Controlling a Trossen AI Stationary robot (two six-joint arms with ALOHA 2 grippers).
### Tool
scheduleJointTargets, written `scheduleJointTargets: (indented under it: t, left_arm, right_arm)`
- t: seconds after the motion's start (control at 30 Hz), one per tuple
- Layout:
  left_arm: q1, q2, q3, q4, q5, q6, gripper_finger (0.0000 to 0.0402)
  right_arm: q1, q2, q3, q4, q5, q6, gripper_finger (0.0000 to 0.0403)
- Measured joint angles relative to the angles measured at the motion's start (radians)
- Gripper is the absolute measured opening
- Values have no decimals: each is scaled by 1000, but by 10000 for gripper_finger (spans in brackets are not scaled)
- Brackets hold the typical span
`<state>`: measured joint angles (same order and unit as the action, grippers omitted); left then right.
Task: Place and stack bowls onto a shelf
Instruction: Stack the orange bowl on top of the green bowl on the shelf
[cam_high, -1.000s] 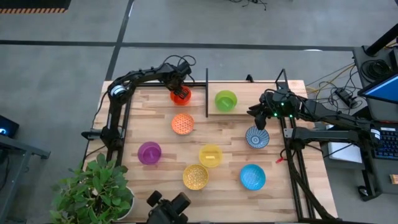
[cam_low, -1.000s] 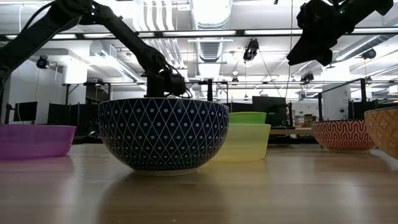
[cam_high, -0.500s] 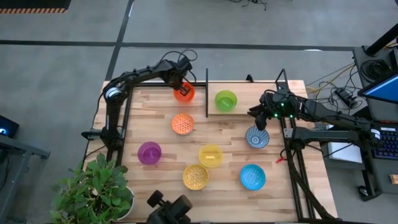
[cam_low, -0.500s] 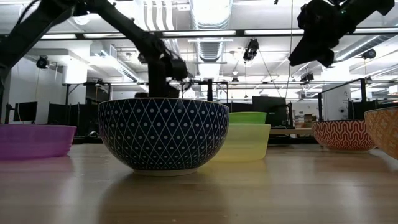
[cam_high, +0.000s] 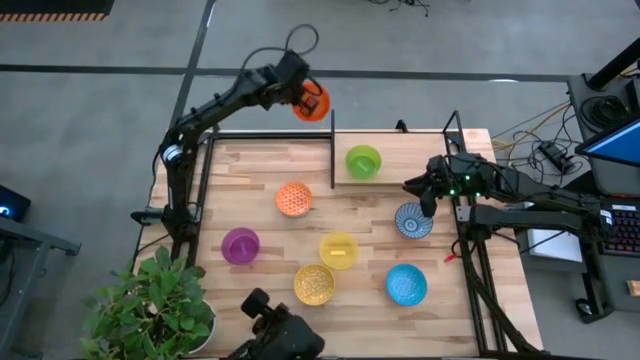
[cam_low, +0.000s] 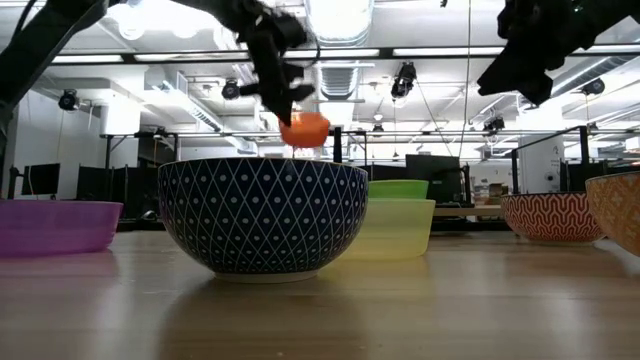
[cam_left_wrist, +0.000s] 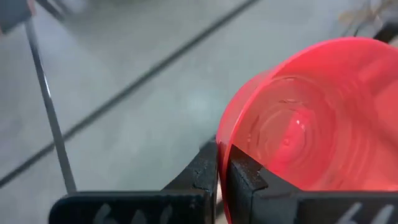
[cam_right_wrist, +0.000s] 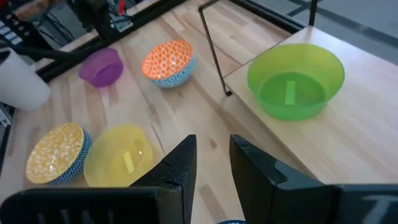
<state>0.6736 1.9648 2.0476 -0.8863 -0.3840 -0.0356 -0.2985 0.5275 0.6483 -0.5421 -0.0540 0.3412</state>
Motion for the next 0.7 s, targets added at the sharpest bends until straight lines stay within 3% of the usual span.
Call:
scheduleJointTargets:
  t: [0.2,0.33,0.7]
  left_arm:
    - [-51,0,122,66,32,25,0]
    - [-113,2,123,131,116,23,0]
    - [-258,99,117,176,105,13,0]
  right_arm:
    - [0,-32,0,0,0,-9,82]
    - [0,-38,0,0,-2,-11,82]
    - [0,-36,0,-3,-7,-25,82]
